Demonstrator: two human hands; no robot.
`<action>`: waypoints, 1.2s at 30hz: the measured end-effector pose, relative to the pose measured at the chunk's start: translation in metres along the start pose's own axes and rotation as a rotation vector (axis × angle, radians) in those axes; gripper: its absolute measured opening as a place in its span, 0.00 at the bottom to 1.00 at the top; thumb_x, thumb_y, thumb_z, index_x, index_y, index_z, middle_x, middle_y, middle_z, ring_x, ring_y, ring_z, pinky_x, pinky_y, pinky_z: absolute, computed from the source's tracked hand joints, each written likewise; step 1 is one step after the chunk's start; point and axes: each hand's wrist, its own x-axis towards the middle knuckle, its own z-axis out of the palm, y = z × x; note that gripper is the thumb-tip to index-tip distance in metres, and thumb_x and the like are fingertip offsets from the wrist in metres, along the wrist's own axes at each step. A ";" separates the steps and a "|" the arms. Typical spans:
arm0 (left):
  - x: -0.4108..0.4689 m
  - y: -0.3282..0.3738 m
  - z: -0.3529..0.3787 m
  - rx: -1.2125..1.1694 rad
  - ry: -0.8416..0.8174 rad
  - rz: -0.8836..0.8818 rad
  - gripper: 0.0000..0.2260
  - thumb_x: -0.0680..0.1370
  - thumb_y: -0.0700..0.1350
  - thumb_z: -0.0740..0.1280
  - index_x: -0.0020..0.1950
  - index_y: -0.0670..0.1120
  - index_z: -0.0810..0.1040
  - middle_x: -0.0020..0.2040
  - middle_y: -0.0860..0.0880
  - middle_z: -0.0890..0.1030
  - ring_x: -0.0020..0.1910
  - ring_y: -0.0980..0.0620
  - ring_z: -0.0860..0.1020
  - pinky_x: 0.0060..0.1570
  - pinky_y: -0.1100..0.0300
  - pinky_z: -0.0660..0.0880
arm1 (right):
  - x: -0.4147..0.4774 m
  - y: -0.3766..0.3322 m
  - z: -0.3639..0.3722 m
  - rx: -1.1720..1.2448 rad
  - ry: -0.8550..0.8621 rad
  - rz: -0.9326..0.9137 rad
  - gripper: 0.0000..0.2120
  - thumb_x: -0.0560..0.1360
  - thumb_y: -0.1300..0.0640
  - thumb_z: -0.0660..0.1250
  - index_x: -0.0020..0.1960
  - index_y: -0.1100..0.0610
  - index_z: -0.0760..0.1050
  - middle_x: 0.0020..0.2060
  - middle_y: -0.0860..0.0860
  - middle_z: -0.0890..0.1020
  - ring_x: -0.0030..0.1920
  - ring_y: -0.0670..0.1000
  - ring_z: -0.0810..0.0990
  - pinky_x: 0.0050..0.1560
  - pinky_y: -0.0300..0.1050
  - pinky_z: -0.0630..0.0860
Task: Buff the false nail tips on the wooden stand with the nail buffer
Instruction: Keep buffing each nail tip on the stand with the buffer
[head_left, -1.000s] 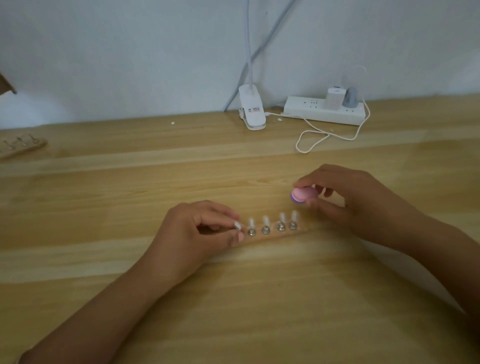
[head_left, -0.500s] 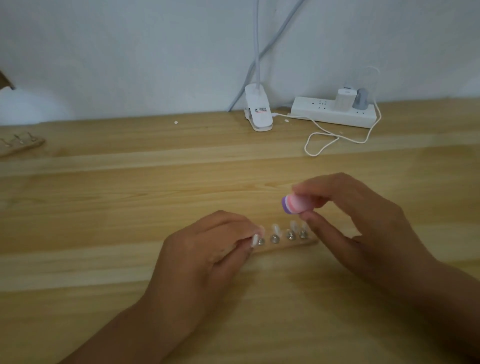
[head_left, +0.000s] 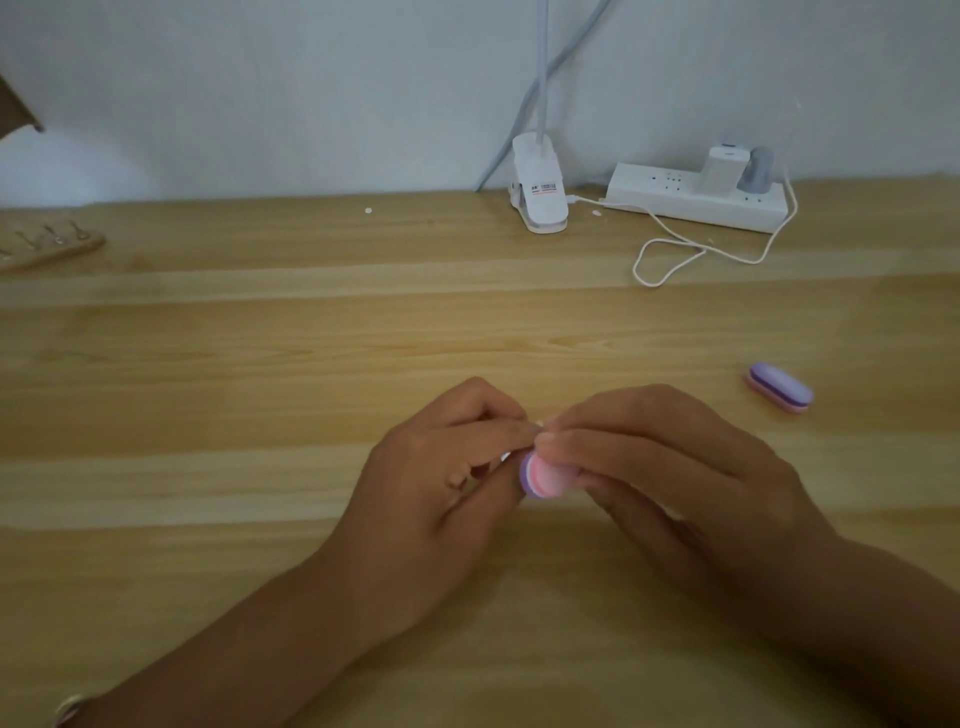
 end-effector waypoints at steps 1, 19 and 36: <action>0.000 -0.001 0.000 0.000 -0.008 0.000 0.08 0.80 0.46 0.65 0.50 0.47 0.84 0.45 0.54 0.77 0.43 0.57 0.77 0.39 0.68 0.68 | 0.000 0.003 -0.002 -0.018 0.000 0.011 0.10 0.77 0.67 0.68 0.58 0.63 0.81 0.54 0.56 0.82 0.55 0.52 0.81 0.59 0.42 0.75; 0.002 -0.003 0.004 -0.069 -0.007 0.024 0.07 0.80 0.41 0.65 0.50 0.43 0.83 0.46 0.51 0.79 0.45 0.54 0.78 0.41 0.67 0.70 | 0.005 0.008 -0.012 -0.122 0.001 0.044 0.10 0.77 0.66 0.68 0.57 0.62 0.82 0.50 0.53 0.83 0.52 0.44 0.79 0.60 0.27 0.65; 0.004 0.000 0.002 -0.071 -0.004 0.003 0.08 0.79 0.43 0.66 0.49 0.43 0.85 0.45 0.50 0.80 0.44 0.55 0.79 0.41 0.66 0.72 | 0.007 0.009 -0.007 -0.096 -0.008 0.059 0.11 0.78 0.67 0.65 0.58 0.63 0.81 0.51 0.48 0.77 0.52 0.47 0.78 0.60 0.29 0.67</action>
